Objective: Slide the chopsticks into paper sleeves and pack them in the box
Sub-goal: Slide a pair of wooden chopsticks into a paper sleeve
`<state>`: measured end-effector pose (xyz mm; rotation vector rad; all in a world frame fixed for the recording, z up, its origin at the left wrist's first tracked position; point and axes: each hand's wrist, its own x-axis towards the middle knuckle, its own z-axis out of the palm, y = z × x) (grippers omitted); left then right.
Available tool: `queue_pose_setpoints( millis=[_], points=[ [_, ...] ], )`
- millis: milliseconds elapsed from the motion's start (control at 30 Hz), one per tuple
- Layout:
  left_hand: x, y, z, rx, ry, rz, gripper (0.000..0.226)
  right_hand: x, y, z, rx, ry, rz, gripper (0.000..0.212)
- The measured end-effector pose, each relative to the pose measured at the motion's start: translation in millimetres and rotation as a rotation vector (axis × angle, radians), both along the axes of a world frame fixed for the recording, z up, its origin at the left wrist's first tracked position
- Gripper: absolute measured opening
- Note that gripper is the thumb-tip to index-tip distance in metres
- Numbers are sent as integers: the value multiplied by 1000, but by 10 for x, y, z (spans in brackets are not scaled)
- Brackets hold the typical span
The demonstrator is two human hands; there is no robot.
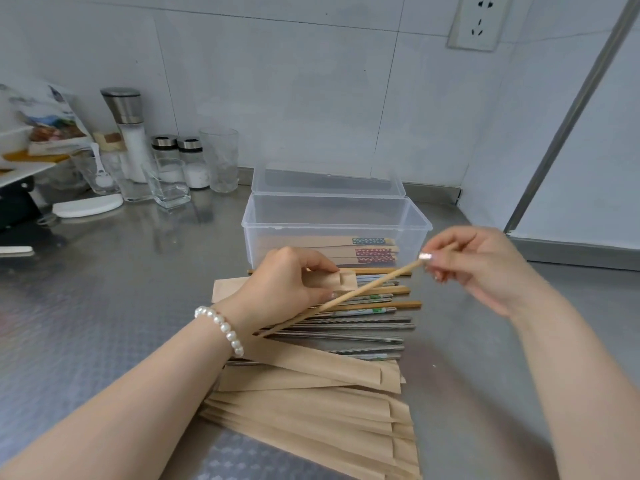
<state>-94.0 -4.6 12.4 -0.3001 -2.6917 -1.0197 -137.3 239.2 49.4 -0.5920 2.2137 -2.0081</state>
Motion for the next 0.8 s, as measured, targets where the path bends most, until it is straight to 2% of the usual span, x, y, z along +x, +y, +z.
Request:
queue_pose_setpoints(
  millis=[100, 300, 600, 700, 800],
  points=[
    [-13, -6, -7, 8, 3, 17, 33, -109, 16, -39, -405, -84, -172, 25],
    [-15, -9, -31, 20, 11, 37, 35, -278, 148, -140, -700, -82, -557, 37],
    [-21, -2, -49, -15, 32, 21, 40, -349, 194, -203, -758, -16, -751, 42],
    [-27, 0, -55, -5, 42, 19, 41, -340, 166, -202, -746, -30, -740, 41],
    [-22, 8, -56, 5, 61, 13, 41, -334, 115, -213, -671, -162, -621, 36]
  ],
)
